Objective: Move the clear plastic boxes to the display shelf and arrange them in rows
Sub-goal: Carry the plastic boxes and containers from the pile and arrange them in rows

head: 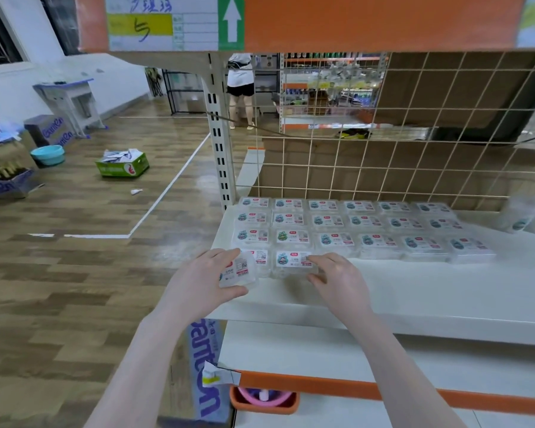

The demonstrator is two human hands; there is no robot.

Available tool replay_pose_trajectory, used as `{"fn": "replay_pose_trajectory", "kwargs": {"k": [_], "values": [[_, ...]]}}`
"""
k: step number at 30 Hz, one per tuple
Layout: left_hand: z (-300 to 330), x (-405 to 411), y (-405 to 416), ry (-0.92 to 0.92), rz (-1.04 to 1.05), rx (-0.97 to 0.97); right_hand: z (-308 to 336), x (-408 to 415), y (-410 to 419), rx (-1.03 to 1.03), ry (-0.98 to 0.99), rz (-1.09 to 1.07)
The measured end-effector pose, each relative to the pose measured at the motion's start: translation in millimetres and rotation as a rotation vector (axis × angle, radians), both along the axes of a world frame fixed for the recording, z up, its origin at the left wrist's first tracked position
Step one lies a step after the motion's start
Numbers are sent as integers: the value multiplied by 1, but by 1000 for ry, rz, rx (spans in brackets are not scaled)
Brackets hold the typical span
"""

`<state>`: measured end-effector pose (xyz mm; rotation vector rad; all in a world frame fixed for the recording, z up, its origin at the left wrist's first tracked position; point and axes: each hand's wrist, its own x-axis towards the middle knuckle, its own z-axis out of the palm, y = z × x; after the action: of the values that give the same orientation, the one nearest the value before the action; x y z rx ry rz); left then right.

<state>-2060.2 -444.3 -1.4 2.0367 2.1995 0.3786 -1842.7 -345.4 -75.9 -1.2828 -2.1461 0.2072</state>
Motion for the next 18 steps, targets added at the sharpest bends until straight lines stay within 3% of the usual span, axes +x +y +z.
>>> {"fn": "replay_pose_trajectory", "kwargs": {"k": [9,18], "values": [[5,9,8,-9,-10,-2,-1,25,6,132,-122,-15],[9,48,38,9,-117,12,-1,87,15,115,-312,-143]]}}
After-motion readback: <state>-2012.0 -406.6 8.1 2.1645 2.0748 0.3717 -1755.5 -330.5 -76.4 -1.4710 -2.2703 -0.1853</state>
